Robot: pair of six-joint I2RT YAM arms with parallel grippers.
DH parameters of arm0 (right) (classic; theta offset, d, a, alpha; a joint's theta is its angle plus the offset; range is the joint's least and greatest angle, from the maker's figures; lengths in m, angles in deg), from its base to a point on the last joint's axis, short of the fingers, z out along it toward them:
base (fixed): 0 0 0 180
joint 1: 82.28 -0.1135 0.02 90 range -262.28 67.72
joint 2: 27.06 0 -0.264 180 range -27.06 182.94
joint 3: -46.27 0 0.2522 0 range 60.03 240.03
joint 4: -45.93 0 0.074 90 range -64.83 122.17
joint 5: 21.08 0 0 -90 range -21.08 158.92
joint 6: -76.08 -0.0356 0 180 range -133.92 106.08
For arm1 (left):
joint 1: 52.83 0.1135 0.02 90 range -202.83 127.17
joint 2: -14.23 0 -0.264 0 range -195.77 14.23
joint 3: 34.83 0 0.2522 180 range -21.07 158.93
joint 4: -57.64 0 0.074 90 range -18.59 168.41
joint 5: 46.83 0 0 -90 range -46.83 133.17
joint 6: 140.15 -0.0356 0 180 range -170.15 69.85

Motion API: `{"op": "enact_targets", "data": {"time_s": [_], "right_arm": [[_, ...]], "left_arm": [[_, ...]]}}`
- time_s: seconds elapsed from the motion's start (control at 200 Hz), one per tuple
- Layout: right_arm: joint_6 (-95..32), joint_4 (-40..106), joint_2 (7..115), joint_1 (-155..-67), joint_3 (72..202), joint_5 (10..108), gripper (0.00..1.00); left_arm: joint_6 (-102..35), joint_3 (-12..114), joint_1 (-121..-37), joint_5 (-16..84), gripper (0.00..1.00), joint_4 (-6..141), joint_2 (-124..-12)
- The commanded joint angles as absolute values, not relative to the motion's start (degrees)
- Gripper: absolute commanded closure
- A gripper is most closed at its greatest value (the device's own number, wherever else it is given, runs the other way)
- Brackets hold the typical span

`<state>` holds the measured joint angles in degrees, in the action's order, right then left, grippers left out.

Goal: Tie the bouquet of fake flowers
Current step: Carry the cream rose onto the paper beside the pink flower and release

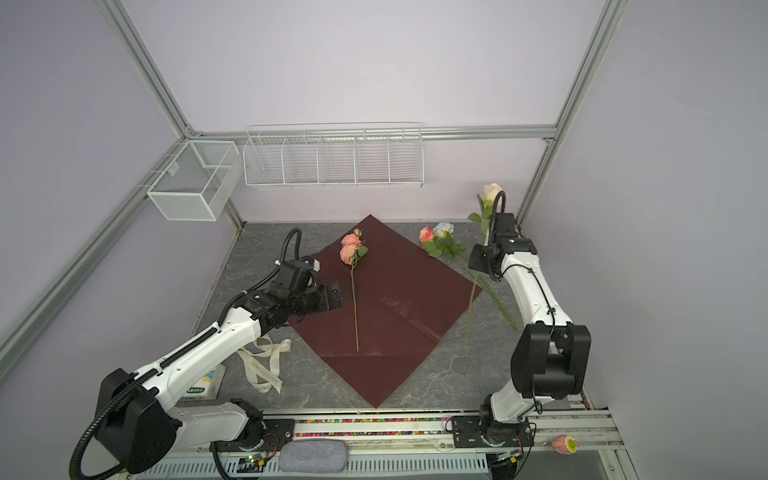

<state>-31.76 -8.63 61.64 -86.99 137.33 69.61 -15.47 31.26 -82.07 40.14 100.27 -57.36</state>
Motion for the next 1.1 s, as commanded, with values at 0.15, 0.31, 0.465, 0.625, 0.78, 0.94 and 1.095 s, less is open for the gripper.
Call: {"op": "enact_targets", "data": {"time_s": [0.15,0.31,0.465,0.625,0.78,0.94,1.095], "right_arm": [[-43.42,2.83,70.59,-104.36,136.03,62.96,0.93],[-44.8,1.26,83.68,-109.29,146.28,60.12,0.93],[-47.84,1.83,93.48,-111.97,154.72,56.52,0.93],[-49.92,1.47,100.48,-114.03,161.38,56.08,0.93],[-49.72,-0.39,104.49,-115.57,165.54,56.51,0.89],[-49.8,-1.99,104.71,-116.01,165.85,56.24,0.8],[-49.06,-3.42,102.17,-115.97,164.95,56.27,0.75]], "left_arm": [[-12.98,22.29,-71.24,36.71,0.01,100.73,-47.2],[-12.38,19.3,-71.05,32.76,0.01,99.05,-43.03],[-11.27,15.64,-71.12,29.53,0.01,97.16,-40.07],[-12.49,14.26,-71.07,29.91,0.01,98.36,-37.14],[-14.8,15.59,-71.11,30.31,0.01,99.73,-36.28],[-16.64,16.87,-71.1,30.82,0.01,101.07,-36.33],[-18.04,16.99,-71.1,29.37,0.01,101.12,-36.7]]}}
